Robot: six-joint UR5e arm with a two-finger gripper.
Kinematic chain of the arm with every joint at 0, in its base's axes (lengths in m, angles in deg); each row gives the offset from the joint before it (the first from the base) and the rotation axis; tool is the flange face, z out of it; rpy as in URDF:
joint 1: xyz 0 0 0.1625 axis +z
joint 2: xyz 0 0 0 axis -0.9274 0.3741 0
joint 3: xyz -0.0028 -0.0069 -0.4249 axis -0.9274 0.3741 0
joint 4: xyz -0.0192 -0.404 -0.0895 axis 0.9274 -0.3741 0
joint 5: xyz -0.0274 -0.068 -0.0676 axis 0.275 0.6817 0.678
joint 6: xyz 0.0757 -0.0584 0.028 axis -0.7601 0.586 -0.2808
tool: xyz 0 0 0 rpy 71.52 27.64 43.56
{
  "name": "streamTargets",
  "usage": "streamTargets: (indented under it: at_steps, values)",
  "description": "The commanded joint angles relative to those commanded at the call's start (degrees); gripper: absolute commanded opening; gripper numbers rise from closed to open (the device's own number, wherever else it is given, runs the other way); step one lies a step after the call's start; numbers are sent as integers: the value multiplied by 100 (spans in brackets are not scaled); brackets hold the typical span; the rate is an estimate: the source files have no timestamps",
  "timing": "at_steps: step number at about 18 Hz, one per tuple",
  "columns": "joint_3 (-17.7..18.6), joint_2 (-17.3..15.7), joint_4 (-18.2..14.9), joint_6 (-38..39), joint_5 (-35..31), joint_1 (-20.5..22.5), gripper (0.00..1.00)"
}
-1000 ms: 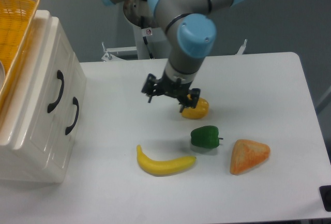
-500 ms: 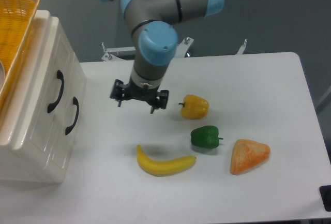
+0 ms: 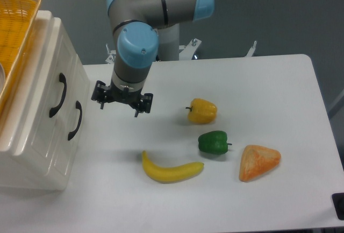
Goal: Slide the top white drawer open
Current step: 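Move the gripper toward the black handle of the upper drawer, then lower the gripper and hook the upper drawer's black handle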
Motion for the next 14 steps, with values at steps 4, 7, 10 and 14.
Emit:
streamTargets:
  at_steps: [4, 7, 10, 14]
  values:
    - [-79, 17, 17, 299, 141, -228, 100]
    - [-79, 18, 0, 352, 211, -360, 100]
    - [-79, 18, 0, 405, 299, -493, 100]
    - [-70, 0, -114, 527, 405, -536, 100]
